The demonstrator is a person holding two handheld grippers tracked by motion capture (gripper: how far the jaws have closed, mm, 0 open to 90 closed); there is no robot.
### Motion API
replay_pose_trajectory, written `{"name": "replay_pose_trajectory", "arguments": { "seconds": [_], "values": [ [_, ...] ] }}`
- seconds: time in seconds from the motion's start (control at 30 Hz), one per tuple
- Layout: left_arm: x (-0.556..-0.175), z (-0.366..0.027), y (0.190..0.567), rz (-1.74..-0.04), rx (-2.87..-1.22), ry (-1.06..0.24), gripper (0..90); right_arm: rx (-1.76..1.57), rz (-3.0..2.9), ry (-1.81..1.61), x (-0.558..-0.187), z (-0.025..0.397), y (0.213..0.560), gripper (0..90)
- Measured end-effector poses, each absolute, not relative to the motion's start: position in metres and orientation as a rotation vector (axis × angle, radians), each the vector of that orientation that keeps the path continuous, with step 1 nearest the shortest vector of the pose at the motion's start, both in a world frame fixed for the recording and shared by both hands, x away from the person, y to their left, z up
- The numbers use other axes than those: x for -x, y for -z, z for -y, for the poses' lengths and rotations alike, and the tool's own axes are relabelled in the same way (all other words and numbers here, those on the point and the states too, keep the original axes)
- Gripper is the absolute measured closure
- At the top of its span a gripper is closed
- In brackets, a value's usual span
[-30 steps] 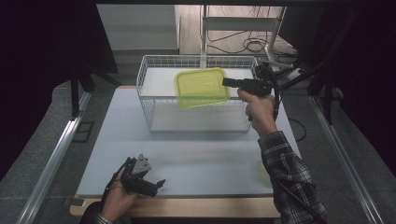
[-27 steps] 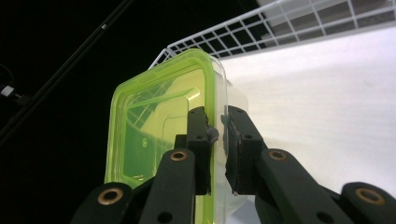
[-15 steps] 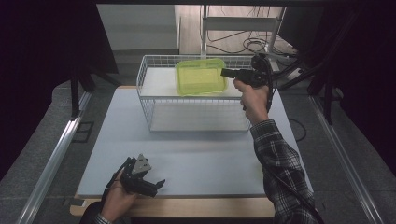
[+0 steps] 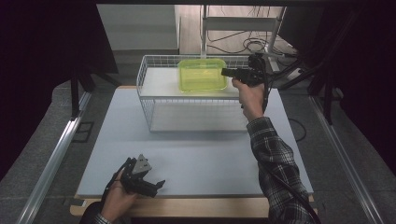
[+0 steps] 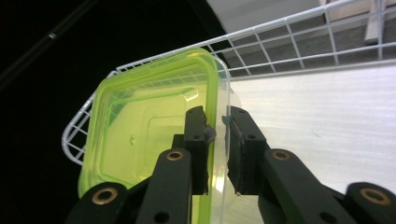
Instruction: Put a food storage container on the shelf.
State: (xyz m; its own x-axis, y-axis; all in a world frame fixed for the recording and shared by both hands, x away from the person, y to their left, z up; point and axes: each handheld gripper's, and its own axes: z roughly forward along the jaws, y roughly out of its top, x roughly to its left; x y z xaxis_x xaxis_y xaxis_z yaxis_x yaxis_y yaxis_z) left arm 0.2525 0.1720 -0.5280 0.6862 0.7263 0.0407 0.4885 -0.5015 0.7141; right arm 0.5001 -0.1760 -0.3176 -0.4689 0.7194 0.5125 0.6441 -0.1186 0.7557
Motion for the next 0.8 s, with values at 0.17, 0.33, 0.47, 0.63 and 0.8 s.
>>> {"name": "replay_pose_trajectory", "arguments": {
  "seconds": [0.17,0.33,0.47,0.63,0.8],
  "values": [
    [-0.253,-0.172,0.529,-0.928,-2.206,-0.44,0.0,-1.527,-2.057,-1.537,-0.503,0.171,0.315,72.3],
    [-0.253,-0.172,0.529,-0.926,-2.21,-0.441,0.0,-1.509,-2.081,-1.502,-0.508,0.168,0.316,68.8],
    [-0.253,-0.172,0.529,-0.925,-2.21,-0.441,0.0,-1.487,-2.087,-1.421,-0.51,0.165,0.318,57.0],
    [-0.253,-0.172,0.528,-0.927,-2.205,-0.442,0.0,-1.431,-2.101,-1.391,-0.509,0.162,0.315,52.4],
    [-0.252,-0.173,0.527,-0.926,-2.189,-0.441,0.0,-1.38,-2.112,-1.398,-0.503,0.162,0.308,42.8]
  ]
}}
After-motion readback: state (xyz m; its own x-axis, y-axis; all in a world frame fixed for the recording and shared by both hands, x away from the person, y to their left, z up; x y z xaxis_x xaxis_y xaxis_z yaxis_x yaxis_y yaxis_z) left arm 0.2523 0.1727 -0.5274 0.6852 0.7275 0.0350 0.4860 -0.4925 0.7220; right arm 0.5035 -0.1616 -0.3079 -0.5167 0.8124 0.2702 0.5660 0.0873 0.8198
